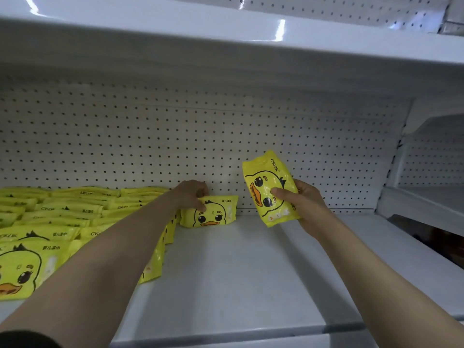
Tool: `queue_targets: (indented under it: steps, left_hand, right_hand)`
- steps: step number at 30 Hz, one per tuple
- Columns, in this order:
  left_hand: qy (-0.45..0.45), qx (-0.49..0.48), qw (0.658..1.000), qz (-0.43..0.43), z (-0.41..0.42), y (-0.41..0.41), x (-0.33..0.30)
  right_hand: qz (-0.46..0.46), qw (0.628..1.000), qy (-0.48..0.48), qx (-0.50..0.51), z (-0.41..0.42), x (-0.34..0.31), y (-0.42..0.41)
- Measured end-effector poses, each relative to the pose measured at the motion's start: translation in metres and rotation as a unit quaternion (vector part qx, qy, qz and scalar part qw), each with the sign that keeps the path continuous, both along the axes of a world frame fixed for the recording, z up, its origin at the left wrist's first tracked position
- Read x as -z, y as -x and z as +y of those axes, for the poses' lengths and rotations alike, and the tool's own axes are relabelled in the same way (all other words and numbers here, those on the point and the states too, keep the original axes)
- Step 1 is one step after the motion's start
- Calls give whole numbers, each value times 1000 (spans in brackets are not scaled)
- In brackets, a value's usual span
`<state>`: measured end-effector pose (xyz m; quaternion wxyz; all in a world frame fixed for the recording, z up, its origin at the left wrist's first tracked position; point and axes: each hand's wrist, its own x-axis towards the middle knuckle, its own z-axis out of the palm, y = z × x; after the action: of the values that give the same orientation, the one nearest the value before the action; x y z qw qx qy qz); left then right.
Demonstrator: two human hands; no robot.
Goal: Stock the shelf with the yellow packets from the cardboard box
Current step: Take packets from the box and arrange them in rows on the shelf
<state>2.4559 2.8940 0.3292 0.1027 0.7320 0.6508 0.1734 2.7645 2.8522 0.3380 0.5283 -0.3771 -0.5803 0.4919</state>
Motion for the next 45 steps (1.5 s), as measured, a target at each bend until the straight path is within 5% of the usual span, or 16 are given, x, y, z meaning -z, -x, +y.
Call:
queue_targets:
  steps: [8, 20, 27, 39, 45]
  left_hand:
    - [-47, 23, 996, 78, 21, 4, 3]
    - [-78, 89, 989, 85, 30, 6, 10]
    - [-104, 47, 974, 197, 36, 1, 9]
    - [-111, 13, 977, 182, 37, 13, 12]
    - [-121, -43, 990, 64, 14, 15, 4]
  right_hand:
    - [-6, 1000, 1, -10, 20, 7, -7]
    - [4, 1000, 4, -18, 32, 12, 9]
    - [13, 1000, 5, -18, 32, 14, 10]
    - [12, 1000, 17, -23, 36, 22, 11]
    - [-25, 999, 14, -35, 44, 22, 26]
